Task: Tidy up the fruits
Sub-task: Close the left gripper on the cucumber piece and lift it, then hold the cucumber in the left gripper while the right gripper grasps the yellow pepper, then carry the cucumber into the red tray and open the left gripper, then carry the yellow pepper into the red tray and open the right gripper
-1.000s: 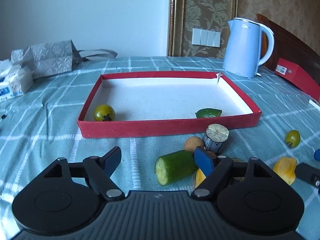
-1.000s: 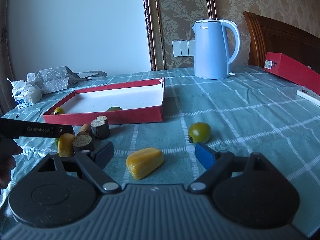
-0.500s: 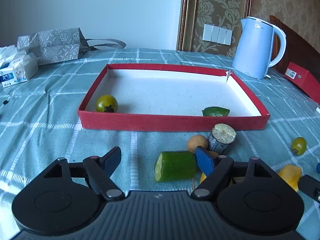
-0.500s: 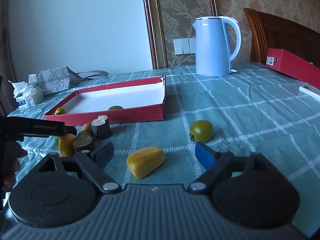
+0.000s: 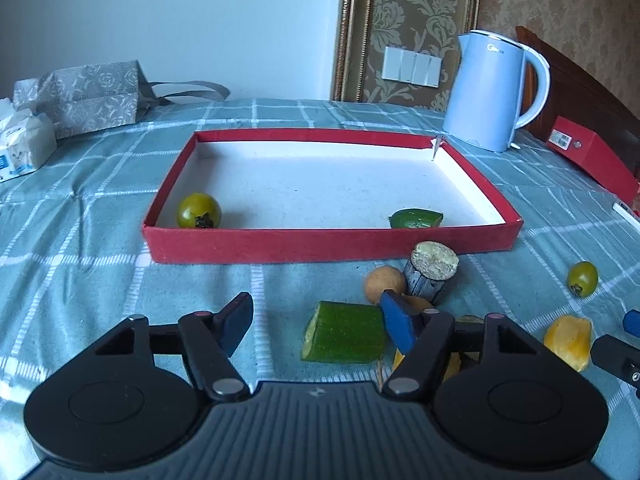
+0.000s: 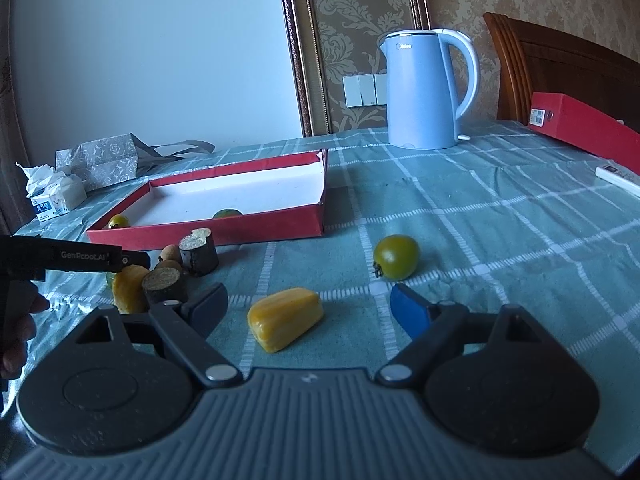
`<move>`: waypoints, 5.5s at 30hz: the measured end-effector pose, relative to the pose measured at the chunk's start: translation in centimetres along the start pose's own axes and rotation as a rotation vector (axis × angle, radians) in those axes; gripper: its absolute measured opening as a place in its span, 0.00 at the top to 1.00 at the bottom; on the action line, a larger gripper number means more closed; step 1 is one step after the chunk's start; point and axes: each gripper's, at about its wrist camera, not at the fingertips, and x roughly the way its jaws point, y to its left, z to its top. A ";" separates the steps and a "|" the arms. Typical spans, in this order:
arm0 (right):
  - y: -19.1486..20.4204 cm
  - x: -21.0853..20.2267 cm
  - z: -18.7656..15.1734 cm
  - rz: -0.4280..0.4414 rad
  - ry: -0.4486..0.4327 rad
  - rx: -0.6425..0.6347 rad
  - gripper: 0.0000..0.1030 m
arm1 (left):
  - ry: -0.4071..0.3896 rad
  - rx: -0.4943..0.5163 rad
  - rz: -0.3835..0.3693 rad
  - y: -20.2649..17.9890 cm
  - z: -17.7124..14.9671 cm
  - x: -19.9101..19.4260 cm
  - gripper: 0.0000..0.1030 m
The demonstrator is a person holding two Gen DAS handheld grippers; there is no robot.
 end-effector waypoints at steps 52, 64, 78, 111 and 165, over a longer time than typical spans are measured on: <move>3.3 0.8 0.1 -0.044 0.017 -0.092 0.30 | -0.081 -0.021 0.038 3.7 -1.2 -2.6 0.66; 3.2 3.7 -0.1 -0.048 0.100 -0.073 0.42 | -0.078 -0.046 0.035 4.7 -1.4 -2.3 0.66; 2.7 3.5 -0.2 -0.047 0.067 -0.061 0.55 | -0.077 -0.041 0.039 4.4 -1.6 -2.7 0.66; 2.8 1.4 0.8 -0.029 -0.020 -0.067 0.55 | -0.097 0.005 0.088 1.4 6.4 2.5 0.66; 5.3 2.7 2.0 -0.037 -0.009 -0.152 0.55 | -0.041 -0.132 0.145 4.0 0.4 1.4 0.58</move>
